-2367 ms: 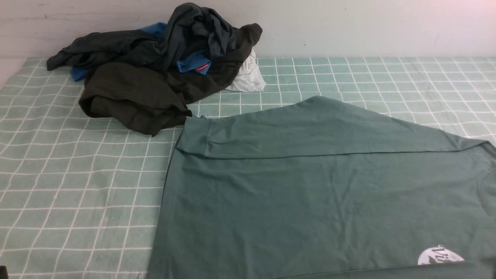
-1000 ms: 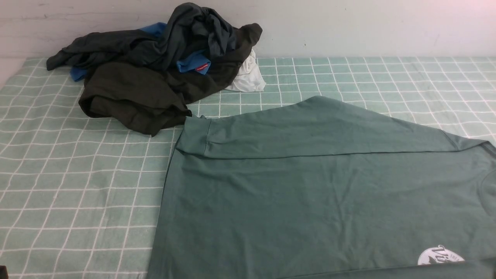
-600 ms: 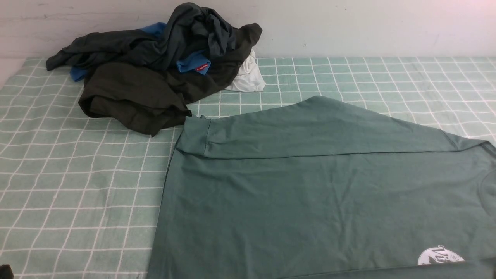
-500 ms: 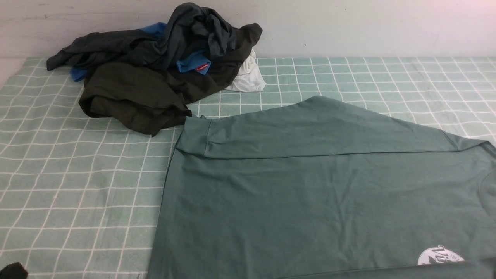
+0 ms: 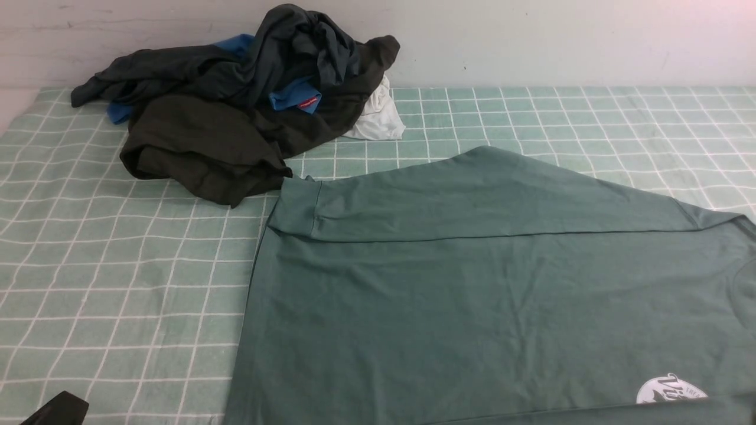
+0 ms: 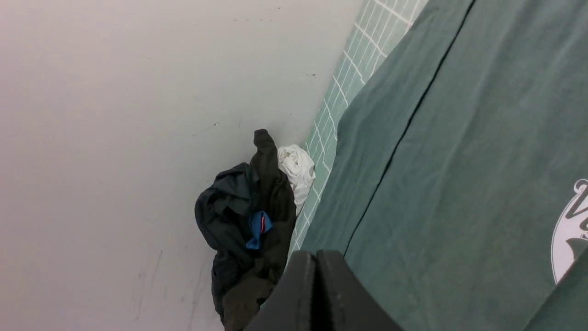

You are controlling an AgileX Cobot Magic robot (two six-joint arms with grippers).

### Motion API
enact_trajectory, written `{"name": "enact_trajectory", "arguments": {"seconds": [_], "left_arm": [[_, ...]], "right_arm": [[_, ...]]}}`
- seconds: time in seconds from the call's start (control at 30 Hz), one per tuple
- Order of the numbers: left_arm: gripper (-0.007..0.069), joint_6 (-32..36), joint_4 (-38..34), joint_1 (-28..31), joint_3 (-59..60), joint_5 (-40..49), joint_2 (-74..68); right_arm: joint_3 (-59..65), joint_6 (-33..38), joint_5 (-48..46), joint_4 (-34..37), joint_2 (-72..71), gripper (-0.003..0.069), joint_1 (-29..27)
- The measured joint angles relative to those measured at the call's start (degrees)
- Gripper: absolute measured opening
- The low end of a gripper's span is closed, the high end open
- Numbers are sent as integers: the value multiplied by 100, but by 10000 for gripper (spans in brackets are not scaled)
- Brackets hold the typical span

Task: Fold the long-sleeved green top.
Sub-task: Use the left arm to clamp the cuff closest to it

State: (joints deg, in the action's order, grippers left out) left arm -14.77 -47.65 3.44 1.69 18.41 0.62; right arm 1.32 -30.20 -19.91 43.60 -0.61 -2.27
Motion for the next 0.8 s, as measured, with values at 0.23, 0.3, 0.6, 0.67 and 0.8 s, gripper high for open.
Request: {"name": "enact_trajectory", "arguments": {"seconds": [0.23,0.3,0.6,0.67,0.8], "left_arm": [[-3,1942,7,0,-1084,773,-18],[-3,2482,122,0,-1533,1108,-277],[-3,3489,2347,-66,-4350,3497,-3484],[-3,3563,3013,-372,-5017,4056,-4132],[1,3479,3877,-1268,-5600,4924,-5085]], "right_arm": [[-216,1425,-147,-18,0,-13,7],[-579,2153,-241,-160,0,-13,7],[-3385,4368,-1412,-1714,2426,-13,186],[-4110,4545,-2117,-2022,3202,-13,337],[-4845,4618,-3343,-2292,4263,-13,876]]}}
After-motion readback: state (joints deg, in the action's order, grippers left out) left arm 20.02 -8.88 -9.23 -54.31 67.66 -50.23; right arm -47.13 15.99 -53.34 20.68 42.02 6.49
